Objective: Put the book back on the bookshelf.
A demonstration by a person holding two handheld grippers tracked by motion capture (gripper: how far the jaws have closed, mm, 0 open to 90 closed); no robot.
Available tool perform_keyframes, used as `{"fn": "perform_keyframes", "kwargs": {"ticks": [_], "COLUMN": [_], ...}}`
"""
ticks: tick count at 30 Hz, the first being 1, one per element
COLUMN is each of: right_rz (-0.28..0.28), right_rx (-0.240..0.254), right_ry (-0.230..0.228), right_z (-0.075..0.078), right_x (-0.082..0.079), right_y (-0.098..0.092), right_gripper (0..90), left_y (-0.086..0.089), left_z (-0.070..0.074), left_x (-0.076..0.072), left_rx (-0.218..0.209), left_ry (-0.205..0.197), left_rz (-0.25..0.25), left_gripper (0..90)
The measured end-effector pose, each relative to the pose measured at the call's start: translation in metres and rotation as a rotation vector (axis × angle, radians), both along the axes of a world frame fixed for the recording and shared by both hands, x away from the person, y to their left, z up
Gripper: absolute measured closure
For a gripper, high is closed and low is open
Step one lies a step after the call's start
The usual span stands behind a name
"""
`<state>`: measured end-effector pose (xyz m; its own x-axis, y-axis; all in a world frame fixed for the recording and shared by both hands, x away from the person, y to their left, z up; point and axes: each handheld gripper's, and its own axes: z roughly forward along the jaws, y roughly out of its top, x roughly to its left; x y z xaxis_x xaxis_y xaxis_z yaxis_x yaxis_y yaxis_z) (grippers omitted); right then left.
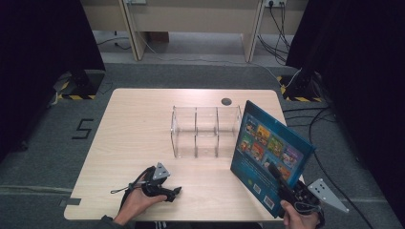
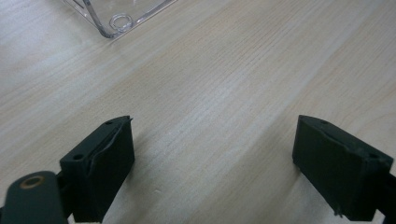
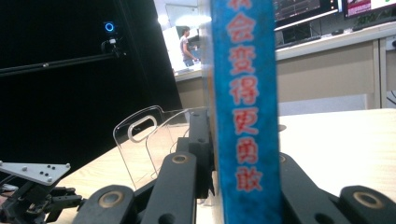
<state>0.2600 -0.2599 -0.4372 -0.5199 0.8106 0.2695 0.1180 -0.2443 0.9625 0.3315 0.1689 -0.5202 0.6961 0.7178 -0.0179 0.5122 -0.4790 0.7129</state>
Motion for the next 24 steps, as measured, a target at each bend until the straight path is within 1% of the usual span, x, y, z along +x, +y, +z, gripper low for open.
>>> {"fn": "perform_keyframes", "kwargs": {"ticks": [6,9,13,15,19,20,24], "right_rz": [-0.004,-0.008,-0.013,-0.017,-0.022,-0.023,-0.034], "right_rx": [0.014,0.01,0.012,0.009,0.005,0.0,-0.009], "right_ry": [-0.006,-0.018,-0.028,-0.036,-0.037,-0.045,-0.055], "right_z": [0.005,0.008,0.014,0.015,0.018,0.019,0.022], "right_x": [0.006,0.011,0.021,0.026,0.035,0.039,0.049], "right_y": [0.003,0.006,0.014,0.017,0.025,0.027,0.033], "right_gripper": [81.4,81.3,81.3,81.3,81.3,81.3,81.2], "left_y": [0.0,0.0,0.0,0.0,0.0,0.0,0.0], "left_z": [0.0,0.0,0.0,0.0,0.0,0.0,0.0], "left_x": [0.0,0.0,0.0,0.0,0.0,0.0,0.0], "left_rx": [-0.001,-0.001,-0.001,-0.001,-0.001,-0.001,-0.001], "left_ry": [0.0,-0.001,-0.001,-0.001,-0.001,-0.001,-0.001], "left_rz": [0.0,0.001,0.0,0.0,0.0,0.0,0.0], "left_gripper": [11.9,11.9,11.9,11.9,11.9,11.9,11.9]}}
